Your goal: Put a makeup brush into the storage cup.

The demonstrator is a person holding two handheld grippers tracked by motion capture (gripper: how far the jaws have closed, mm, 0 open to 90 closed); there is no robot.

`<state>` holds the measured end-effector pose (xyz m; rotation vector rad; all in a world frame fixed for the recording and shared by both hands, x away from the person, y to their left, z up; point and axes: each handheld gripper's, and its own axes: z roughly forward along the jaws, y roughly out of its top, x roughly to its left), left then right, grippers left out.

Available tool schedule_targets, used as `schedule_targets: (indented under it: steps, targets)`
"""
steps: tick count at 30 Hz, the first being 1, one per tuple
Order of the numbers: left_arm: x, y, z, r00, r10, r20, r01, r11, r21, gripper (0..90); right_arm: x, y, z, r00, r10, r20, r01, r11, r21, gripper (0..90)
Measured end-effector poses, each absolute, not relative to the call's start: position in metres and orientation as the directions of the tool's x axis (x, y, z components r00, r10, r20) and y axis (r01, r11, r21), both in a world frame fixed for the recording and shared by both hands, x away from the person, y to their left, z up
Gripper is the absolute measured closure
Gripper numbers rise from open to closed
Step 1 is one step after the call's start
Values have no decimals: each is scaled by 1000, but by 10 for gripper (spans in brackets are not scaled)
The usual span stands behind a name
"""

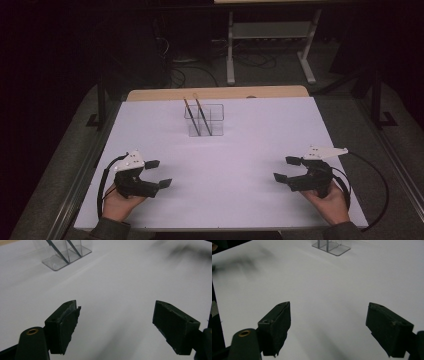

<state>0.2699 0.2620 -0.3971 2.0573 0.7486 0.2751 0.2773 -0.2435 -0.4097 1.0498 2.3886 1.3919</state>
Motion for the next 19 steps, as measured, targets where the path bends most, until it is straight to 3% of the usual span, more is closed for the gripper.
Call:
schedule_targets:
  steps: [19]
  targets:
    - [271, 261, -402, 802, 589, -95, 404, -419, 813, 197, 270, -248, -417, -731, 657, 186, 480, 301, 824, 187]
